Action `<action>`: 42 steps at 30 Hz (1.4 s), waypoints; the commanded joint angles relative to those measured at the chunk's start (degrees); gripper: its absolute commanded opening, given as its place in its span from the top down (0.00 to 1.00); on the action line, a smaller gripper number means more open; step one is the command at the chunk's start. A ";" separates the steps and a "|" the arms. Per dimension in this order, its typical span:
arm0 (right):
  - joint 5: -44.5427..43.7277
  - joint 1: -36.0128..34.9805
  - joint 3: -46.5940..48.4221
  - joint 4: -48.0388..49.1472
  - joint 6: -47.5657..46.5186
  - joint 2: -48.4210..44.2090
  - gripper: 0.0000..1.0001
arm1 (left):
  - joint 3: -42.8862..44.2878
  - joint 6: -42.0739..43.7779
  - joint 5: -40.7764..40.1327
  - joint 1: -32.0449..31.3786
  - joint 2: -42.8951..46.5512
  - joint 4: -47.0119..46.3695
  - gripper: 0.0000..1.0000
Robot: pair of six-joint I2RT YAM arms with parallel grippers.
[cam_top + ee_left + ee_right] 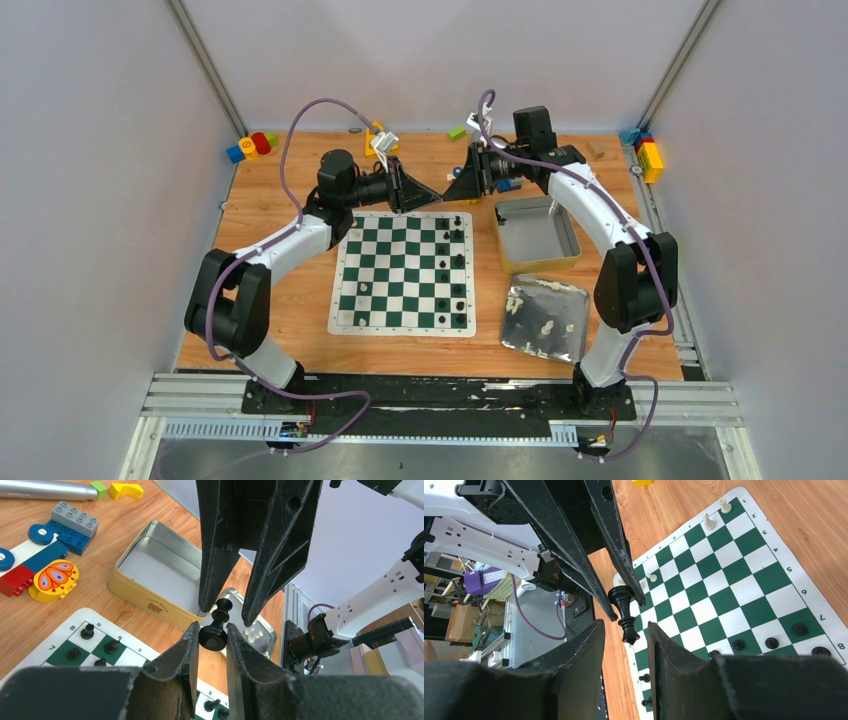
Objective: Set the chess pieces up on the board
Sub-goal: Place the chess piece on the chessboard.
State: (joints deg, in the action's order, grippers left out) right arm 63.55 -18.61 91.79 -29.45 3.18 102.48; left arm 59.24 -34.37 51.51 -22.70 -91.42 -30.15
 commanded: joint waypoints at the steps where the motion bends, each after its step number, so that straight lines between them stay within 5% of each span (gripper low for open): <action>1: 1.66 0.13 -0.03 2.19 0.07 -2.76 0.64 | -0.58 -0.90 -0.82 0.69 0.45 -3.95 1.00; 15: 3.79 0.15 0.57 2.56 0.42 -2.36 0.97 | -1.37 0.18 -0.86 0.73 0.41 -3.53 1.00; 19: 3.46 0.29 -0.14 2.41 -0.72 -3.49 1.00 | -1.39 2.71 -0.65 0.77 0.59 -1.56 0.81; 27: -1.20 1.73 -2.50 -4.29 -9.55 -7.01 1.00 | -1.44 12.76 -1.76 1.94 4.00 6.48 0.05; 31: -9.75 1.72 -3.61 -11.34 -16.69 -9.42 1.00 | 0.70 19.36 -0.82 5.03 5.47 14.73 0.00; 36: -22.45 0.20 -3.20 -23.00 -26.65 -11.18 1.00 | 8.52 40.98 -8.87 7.58 7.50 41.37 0.00; 42: -39.01 -6.13 -3.45 -30.93 -35.09 -11.07 1.00 | 12.07 47.78 -17.89 11.54 10.12 52.12 0.00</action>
State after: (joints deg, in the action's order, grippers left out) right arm 37.58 -20.69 88.75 -52.88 -23.20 92.71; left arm 67.51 3.86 40.77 -13.21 -84.58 10.26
